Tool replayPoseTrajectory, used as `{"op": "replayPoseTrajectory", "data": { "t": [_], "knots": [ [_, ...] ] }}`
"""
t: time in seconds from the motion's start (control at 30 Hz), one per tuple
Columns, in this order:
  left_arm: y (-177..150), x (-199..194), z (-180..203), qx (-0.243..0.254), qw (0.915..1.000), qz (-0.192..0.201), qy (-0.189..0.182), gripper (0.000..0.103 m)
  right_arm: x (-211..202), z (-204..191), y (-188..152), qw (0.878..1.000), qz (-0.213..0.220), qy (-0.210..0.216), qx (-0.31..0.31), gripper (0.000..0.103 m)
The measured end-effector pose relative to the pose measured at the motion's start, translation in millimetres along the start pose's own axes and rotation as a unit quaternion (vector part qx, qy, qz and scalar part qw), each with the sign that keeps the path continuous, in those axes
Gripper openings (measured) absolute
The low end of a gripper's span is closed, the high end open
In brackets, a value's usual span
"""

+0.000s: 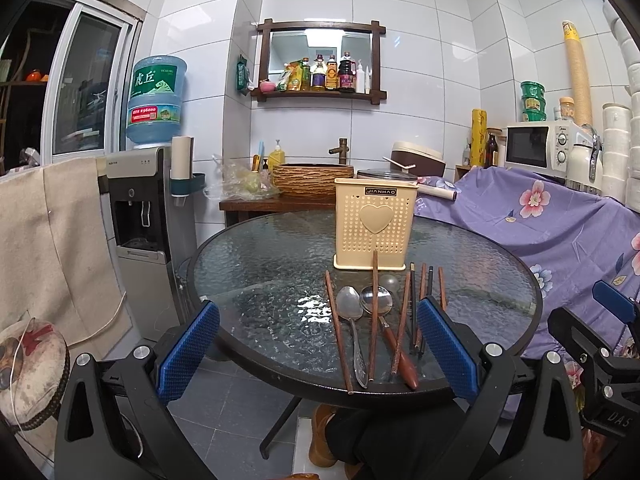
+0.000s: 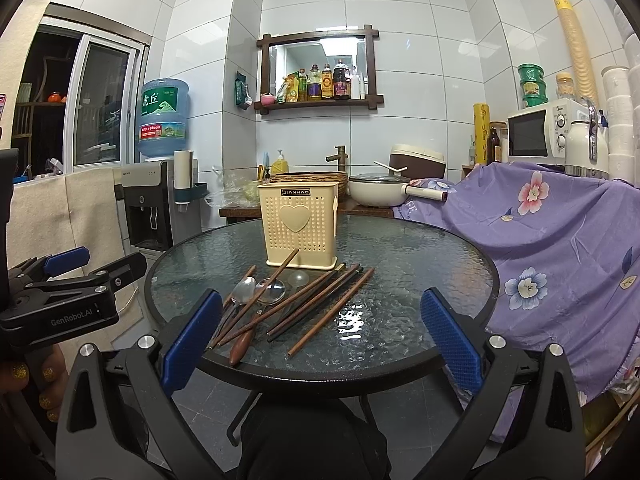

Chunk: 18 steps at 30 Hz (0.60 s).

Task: Organize utensils

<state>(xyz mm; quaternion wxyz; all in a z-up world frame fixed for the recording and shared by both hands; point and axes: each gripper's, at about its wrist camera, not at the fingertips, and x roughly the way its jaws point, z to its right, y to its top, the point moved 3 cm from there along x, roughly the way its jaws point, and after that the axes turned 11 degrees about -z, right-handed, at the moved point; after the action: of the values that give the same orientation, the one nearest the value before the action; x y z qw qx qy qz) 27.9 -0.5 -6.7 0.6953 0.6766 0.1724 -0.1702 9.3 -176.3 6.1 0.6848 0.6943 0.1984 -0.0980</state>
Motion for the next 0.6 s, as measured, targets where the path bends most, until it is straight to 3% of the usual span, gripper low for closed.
{"op": "replayPoseTrajectory", "data": {
  "t": [0.6],
  "knots": [
    [-0.8, 0.2, -0.7, 0.001, 1.0, 0.0, 0.001, 0.097, -2.9, -2.9, -0.6, 1.0, 0.0, 0.0, -0.001, 0.098]
  ]
}}
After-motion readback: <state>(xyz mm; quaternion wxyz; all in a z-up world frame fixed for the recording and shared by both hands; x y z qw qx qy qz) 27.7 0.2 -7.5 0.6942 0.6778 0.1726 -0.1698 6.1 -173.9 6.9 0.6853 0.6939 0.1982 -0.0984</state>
